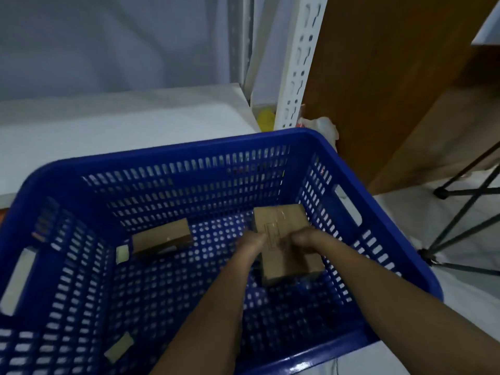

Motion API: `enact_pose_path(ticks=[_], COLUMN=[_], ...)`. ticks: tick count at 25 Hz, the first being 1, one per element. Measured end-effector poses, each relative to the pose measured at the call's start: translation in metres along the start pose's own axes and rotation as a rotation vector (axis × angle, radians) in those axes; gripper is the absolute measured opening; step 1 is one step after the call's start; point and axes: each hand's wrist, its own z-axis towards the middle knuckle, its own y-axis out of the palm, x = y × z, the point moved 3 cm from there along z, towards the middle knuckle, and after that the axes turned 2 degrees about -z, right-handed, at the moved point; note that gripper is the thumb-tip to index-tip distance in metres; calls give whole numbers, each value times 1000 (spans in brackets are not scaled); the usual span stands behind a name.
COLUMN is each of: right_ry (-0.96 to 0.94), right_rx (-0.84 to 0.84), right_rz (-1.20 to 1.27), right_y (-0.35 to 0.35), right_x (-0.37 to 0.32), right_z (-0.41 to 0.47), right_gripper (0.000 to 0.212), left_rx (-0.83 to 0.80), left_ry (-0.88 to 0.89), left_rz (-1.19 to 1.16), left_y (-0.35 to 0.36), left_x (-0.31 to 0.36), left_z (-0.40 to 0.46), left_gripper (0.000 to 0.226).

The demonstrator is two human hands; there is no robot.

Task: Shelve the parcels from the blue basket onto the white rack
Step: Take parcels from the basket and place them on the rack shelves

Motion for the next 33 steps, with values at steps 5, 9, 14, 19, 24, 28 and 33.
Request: enact_pose_path(ticks=[5,9,14,19,24,28,33], right_ry=[-2,-70,-91,-111,-145,-193,-304], right_rx=[0,34,-47,-117,-105,-131,-159], right_rz=[124,313,649,681,678,681,596], right_y=[-4,-9,-21,-79,-176,-261,-384], right_x=[6,-4,-21,-63,-126,-179,-255], right_z=[1,-1,-29,-138,-285,-414,-587], right_gripper=[60,52,52,55,45,41,53], left_rx=[-112,59,140,115,100,50,13], left_ry=[-37,-42,-15,50,65,87,184], left_rz=[-257,-353,-407,-370,-379,-418,-342], left_y=[-4,-32,-60,-114,-179,-237,-324], left_x=[-2,-5,17,90,190,279,410], left_z=[-7,0,-26,-128,-268,-400,-575], left_gripper=[37,44,17,7,4,6,29])
